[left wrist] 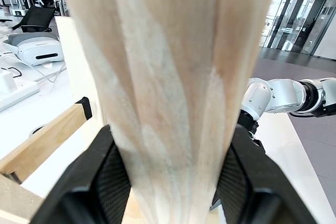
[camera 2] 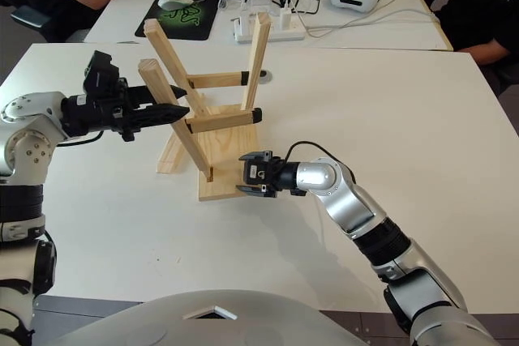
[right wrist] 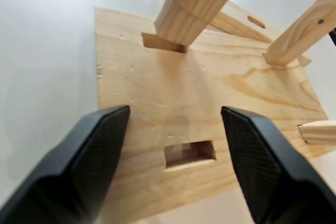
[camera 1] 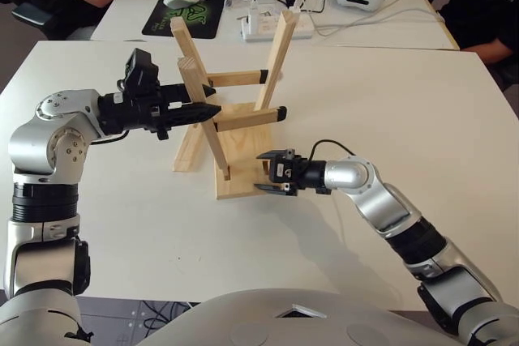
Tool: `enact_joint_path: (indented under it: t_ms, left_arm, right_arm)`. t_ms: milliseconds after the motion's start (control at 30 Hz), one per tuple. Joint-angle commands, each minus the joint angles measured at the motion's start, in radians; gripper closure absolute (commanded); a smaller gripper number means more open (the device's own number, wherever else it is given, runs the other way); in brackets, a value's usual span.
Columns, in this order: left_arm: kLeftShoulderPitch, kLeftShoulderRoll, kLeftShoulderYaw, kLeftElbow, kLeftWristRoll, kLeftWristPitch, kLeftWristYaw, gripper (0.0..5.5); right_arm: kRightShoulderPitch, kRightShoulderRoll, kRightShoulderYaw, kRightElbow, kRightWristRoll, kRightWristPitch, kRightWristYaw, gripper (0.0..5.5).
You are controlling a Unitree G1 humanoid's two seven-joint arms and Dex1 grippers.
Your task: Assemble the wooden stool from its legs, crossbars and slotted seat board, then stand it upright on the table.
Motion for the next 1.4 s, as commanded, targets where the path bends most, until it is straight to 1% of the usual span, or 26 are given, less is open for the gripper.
enact_joint_path:
  t_ms: [33, 233, 500, 833, 1033, 1400]
  left_arm:
    - [0.063, -0.029, 0.015, -0.049, -0.006, -0.006, 0.044, 3.47]
    - [0.112, 0.003, 0.005, -0.065, 0.004, -0.012, 0.027, 3.47]
    - [0.168, 0.087, -0.022, -0.066, 0.032, -0.028, -0.036, 3.47]
    - [0.113, 0.149, -0.060, -0.046, 0.036, -0.015, -0.079, 3.47]
    - [0.100, 0.235, -0.091, -0.060, 0.043, 0.019, -0.134, 3.47]
    - [0.048, 0.271, -0.096, -0.109, 0.025, 0.049, -0.152, 3.47]
  right_arm:
    - [0.042, -0.054, 0.033, 0.049, -0.023, 0.036, 0.079, 2.26]
    - [0.030, -0.062, 0.028, 0.055, -0.020, 0.032, 0.104, 2.26]
    - [0.026, -0.070, 0.019, 0.070, -0.025, 0.029, 0.105, 2.26]
    - [0.039, -0.059, 0.009, 0.073, -0.032, 0.036, 0.082, 2.26]
    - [0.047, -0.055, 0.001, 0.066, -0.035, 0.042, 0.075, 2.26]
    - [0.056, -0.050, -0.009, 0.064, -0.040, 0.047, 0.064, 2.26]
